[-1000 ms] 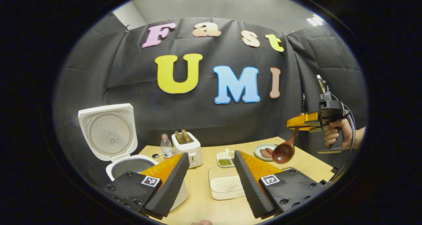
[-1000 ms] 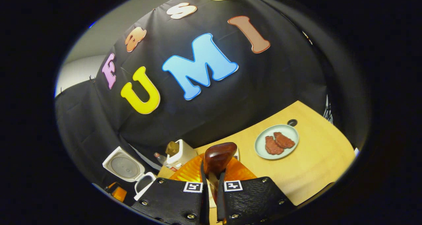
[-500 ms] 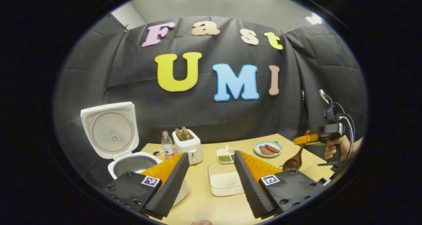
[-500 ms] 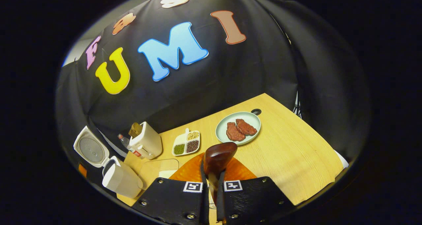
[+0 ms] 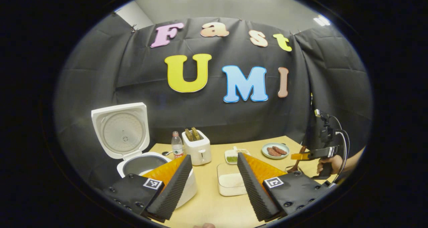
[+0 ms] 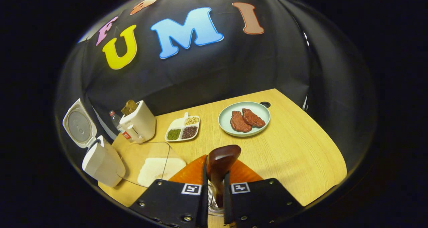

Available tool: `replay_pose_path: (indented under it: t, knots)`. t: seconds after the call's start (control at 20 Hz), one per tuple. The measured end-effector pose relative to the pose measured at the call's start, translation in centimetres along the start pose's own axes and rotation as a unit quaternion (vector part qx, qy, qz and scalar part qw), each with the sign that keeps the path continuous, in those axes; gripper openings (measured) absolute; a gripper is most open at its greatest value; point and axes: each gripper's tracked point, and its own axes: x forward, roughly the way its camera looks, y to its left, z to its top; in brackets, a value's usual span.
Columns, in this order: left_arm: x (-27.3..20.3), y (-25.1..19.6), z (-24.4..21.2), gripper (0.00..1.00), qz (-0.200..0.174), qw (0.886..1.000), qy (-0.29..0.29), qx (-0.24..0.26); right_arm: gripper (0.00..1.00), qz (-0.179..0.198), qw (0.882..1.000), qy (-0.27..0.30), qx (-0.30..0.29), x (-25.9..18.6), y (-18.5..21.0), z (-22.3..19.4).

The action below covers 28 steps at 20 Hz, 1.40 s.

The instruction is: Close the left gripper, press the button to open the rice cooker; take a wooden spoon from the chopstick holder with the right hand, scoop a spoonful of rice and pour it into the rice cooker, then put the wooden spoon back into the chopstick holder.

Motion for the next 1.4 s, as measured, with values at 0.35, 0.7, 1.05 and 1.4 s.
replay_pose_path:
  t: [0.35, 0.7, 1.05, 1.4]
  knots:
    - [1.0, -0.1, 2.5, 0.97, -0.01, 0.998, -0.031, -0.047, 1.0, -0.055, 0.987, -0.126, -0.088, -9.3, -1.4, 5.6]
    - [3.0, 8.6, 6.3, 0.99, 0.094, 0.993, -0.045, -0.057, 0.99, -0.01, 0.978, -0.197, -0.07, -15.2, 4.5, 11.8]
    - [5.7, 22.5, 8.5, 0.98, 0.313, 0.945, -0.038, -0.088, 0.99, 0.011, 0.974, -0.209, -0.089, -14.9, 6.8, 13.3]
    - [10.8, 32.1, 12.3, 0.97, 0.412, 0.901, -0.039, -0.129, 0.99, 0.02, 0.975, -0.189, -0.114, -13.0, 6.2, 13.2]
